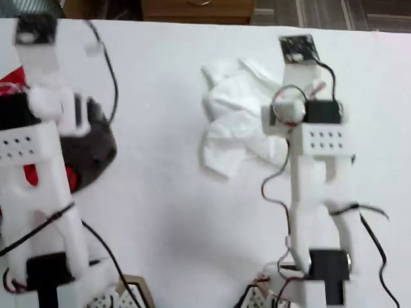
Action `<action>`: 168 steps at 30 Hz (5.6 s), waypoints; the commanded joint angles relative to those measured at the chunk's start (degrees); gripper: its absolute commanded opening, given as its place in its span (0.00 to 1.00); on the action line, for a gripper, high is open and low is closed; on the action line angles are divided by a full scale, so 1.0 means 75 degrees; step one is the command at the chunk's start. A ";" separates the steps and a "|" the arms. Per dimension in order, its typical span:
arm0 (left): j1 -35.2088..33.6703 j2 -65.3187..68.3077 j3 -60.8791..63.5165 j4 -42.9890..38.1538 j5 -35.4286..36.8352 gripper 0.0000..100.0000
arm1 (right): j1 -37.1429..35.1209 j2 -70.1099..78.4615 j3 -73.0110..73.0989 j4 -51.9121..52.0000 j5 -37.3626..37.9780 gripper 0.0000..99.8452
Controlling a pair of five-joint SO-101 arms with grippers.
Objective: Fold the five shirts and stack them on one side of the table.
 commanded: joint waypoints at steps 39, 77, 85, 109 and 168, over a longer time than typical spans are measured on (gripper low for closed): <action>0.0035 -0.2637 0.5480 -0.2532 -0.0047 0.25 | -0.3405 0.7355 -0.5298 0.2432 -0.0070 0.35; 0.0094 -0.2590 0.5492 -0.3024 -0.0035 0.25 | -0.2444 0.0358 -0.6119 0.2936 0.1137 0.02; 0.0211 -0.2590 0.5492 -0.3012 -0.0035 0.25 | -0.2796 -0.1131 -0.6119 0.2878 0.1137 0.02; 0.2309 -0.1676 0.5492 -0.4243 -0.0035 0.31 | 0.1799 0.0545 -0.3739 -0.0041 0.1137 0.02; 0.4818 1.1768 -0.9653 -0.1981 0.3739 0.24 | 0.3933 0.1588 -0.3645 0.0627 0.1137 0.22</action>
